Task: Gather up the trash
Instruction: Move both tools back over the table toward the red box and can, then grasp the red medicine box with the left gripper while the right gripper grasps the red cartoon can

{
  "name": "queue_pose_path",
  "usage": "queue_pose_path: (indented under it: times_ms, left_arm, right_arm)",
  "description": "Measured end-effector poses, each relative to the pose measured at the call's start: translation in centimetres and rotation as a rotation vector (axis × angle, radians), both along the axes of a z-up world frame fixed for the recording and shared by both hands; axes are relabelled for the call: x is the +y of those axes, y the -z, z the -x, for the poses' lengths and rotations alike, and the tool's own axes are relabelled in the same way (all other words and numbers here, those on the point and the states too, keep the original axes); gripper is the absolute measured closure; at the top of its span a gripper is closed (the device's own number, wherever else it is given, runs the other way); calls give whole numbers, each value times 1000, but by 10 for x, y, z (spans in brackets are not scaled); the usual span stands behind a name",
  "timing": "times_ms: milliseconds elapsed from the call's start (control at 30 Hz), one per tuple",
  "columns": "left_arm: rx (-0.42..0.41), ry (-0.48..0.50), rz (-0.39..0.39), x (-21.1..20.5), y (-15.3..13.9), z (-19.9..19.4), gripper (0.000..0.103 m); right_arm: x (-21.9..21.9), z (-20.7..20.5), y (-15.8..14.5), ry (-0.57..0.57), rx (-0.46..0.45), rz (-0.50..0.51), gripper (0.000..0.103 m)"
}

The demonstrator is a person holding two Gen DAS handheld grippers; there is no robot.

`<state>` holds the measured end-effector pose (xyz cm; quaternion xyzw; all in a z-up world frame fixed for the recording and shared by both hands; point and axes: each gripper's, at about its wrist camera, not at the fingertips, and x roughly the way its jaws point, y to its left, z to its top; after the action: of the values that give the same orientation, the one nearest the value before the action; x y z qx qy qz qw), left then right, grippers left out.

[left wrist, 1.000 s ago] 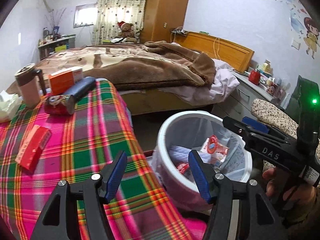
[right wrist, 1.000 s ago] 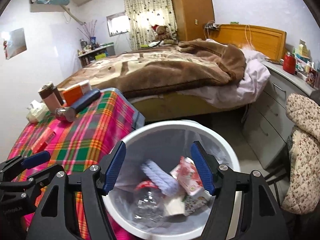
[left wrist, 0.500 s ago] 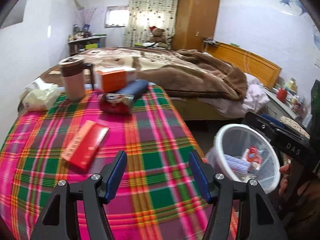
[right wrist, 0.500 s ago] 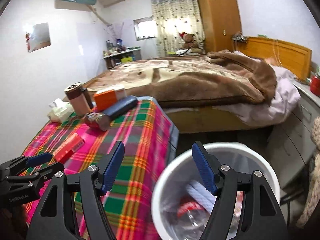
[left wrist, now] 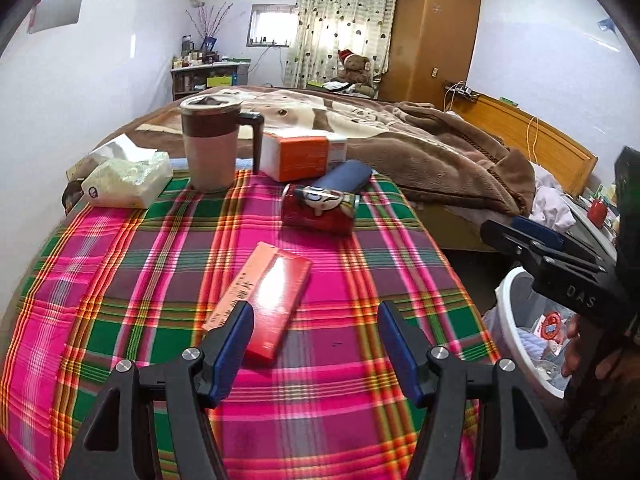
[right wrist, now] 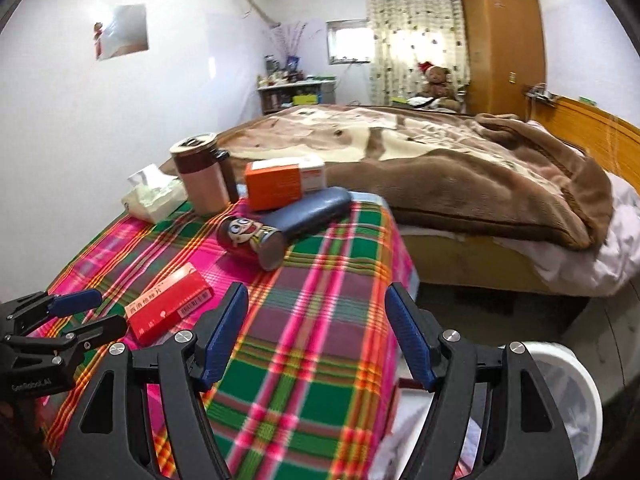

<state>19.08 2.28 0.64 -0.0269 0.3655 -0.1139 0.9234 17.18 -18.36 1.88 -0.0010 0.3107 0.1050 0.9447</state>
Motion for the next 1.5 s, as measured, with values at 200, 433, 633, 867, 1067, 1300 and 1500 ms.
queue_pose_path:
  times_ms: [200, 433, 633, 867, 1067, 1300, 1500]
  left_arm:
    - [22, 5, -25, 8, 10, -16, 39]
    - [45, 43, -38, 9, 25, -36, 34]
    - [80, 48, -62, 7, 39, -55, 33]
    - [101, 56, -105, 6, 52, -72, 31]
    - [161, 35, -129, 13, 64, -88, 30]
    - [143, 18, -142, 19, 66, -100, 30]
    - [144, -21, -97, 34, 67, -105, 30]
  right_arm:
    - [14, -27, 1, -82, 7, 2, 31]
    - [27, -58, 1, -202, 8, -26, 31]
    - [39, -90, 12, -253, 37, 11, 31]
    - [55, -106, 25, -315, 76, 64, 31]
    - [68, -119, 33, -355, 106, 88, 31]
    - [79, -127, 38, -394, 125, 118, 31]
    - [84, -128, 41, -416, 162, 142, 31]
